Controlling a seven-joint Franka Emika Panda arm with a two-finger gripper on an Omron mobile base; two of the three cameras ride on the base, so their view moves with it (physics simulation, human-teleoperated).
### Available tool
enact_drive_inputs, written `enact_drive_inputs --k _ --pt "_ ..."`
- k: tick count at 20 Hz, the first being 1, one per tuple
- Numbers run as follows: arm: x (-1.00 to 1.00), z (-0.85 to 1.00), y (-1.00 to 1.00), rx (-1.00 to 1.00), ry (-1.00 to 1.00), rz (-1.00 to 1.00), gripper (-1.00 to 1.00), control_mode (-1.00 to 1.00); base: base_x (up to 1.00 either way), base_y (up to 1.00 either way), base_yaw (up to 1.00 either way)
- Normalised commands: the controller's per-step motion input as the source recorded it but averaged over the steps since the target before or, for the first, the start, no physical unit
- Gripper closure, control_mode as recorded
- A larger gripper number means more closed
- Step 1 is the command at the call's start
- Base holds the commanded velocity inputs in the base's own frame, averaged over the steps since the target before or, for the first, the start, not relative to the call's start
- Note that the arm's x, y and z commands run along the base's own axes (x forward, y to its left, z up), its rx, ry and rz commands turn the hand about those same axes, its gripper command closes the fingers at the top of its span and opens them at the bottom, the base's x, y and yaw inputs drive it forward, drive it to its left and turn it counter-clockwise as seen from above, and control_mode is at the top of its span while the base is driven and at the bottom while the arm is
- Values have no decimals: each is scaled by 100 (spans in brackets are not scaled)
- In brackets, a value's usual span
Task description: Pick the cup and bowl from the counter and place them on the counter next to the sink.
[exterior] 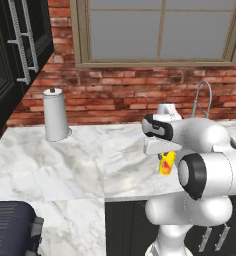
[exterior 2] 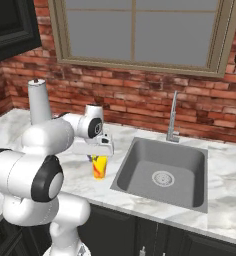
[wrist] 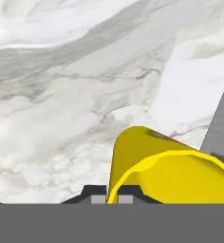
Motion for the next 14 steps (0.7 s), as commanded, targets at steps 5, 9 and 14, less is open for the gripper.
enact_drive_inputs --k 5,9,14 --pt "6 -44 0 0 0 0 100 -100 0 0 0" --pt "2 -29 0 0 0 0 100 -100 0 0 0" --pt "0 0 0 0 0 0 100 -100 0 0 0"
